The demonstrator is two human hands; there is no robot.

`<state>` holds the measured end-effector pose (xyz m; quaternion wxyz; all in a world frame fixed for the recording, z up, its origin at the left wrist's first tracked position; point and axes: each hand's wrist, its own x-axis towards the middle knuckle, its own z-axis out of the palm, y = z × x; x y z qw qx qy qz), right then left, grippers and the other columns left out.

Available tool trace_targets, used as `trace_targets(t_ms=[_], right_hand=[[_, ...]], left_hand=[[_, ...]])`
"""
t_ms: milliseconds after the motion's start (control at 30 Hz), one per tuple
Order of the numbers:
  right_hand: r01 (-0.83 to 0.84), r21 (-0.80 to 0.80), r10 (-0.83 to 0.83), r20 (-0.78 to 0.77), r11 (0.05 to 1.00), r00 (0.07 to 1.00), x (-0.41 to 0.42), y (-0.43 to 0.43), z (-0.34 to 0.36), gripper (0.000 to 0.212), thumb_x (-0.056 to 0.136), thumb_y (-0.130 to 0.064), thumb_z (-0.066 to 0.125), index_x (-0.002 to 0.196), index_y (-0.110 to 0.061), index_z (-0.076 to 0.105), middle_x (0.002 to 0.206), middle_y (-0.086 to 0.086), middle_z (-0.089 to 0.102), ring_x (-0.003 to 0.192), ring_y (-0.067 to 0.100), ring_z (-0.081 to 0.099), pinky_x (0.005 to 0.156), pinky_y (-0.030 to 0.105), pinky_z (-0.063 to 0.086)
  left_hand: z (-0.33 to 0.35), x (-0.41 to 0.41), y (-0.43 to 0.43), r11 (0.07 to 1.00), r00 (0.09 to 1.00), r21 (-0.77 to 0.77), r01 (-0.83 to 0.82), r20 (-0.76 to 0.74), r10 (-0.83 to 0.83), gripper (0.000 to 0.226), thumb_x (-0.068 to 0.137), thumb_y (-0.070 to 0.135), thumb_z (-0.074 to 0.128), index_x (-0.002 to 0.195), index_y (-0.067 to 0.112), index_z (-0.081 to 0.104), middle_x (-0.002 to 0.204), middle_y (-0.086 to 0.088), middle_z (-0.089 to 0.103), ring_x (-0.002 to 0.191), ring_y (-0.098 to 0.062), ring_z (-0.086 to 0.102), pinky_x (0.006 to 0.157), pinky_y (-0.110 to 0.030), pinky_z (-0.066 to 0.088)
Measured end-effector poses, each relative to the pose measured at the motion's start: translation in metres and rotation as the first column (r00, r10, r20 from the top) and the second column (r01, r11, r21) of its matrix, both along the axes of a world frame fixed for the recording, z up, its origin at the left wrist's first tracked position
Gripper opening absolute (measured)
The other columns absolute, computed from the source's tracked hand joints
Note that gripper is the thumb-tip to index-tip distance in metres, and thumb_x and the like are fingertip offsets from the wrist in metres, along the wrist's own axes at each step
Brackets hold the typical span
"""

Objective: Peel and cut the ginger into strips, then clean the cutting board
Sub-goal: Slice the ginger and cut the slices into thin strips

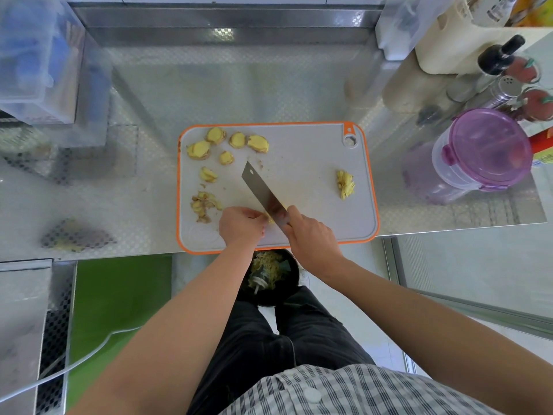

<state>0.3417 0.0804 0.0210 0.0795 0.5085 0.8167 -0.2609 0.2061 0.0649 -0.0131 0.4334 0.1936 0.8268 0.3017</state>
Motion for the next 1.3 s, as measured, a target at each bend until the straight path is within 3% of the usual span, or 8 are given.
trace_targets(t_ms=[633,800,1033,1167,1300], right_hand=[[-0.003,-0.022,0.004,0.046,1.0,0.999,-0.01,-0.002,-0.002,0.018,0.1,-0.011,0.035,0.117,-0.01,0.037,0.086,0.007,0.056,0.069,0.03,0.05,0.061,0.034,0.036],[-0.002,-0.033,0.003,0.043,0.999,0.999,-0.011,-0.001,-0.004,0.02,0.101,-0.017,0.035,0.12,-0.011,0.037,0.094,0.008,0.06,0.08,0.035,0.059,0.064,0.035,0.038],[0.204,-0.062,-0.209,-0.098,0.977,0.973,-0.002,0.014,-0.001,0.009,0.101,-0.02,0.035,0.102,-0.012,0.034,0.076,0.004,0.049,0.066,0.029,0.047,0.058,0.033,0.033],[0.078,-0.086,-0.091,-0.151,0.993,0.984,0.003,0.01,0.006,0.018,0.101,-0.021,0.035,0.112,-0.008,0.037,0.075,0.006,0.049,0.065,0.028,0.045,0.057,0.033,0.031],[-0.041,-0.104,0.029,-0.113,0.994,0.993,0.0,-0.011,-0.001,0.024,0.101,-0.022,0.036,0.12,-0.008,0.038,0.083,0.012,0.057,0.075,0.033,0.056,0.06,0.034,0.035]], left_hand=[[0.001,0.0,-0.001,0.999,0.999,0.014,0.031,-0.024,-0.031,0.029,0.074,0.014,0.072,0.049,0.025,0.064,0.056,-0.008,0.068,0.062,-0.029,0.069,0.069,-0.045,0.058],[0.001,0.0,0.0,0.999,0.999,0.005,0.037,-0.033,-0.037,0.028,0.072,0.01,0.068,0.048,0.024,0.065,0.055,-0.007,0.068,0.061,-0.029,0.069,0.068,-0.046,0.059],[-0.007,-0.001,-0.003,0.997,0.997,0.034,0.068,-0.042,-0.067,0.014,0.074,0.015,0.069,0.06,0.018,0.072,0.059,-0.004,0.07,0.064,-0.027,0.07,0.068,-0.043,0.06],[-0.011,-0.008,-0.009,0.993,0.993,0.055,0.1,-0.064,-0.097,0.022,0.078,0.017,0.062,0.056,0.017,0.069,0.055,-0.005,0.067,0.059,-0.027,0.067,0.069,-0.044,0.059],[-0.014,-0.013,-0.015,0.99,0.958,0.011,0.14,-0.255,-0.133,0.02,0.083,0.024,0.057,0.069,0.015,0.069,0.068,-0.003,0.07,0.072,-0.027,0.067,0.07,-0.037,0.053]])
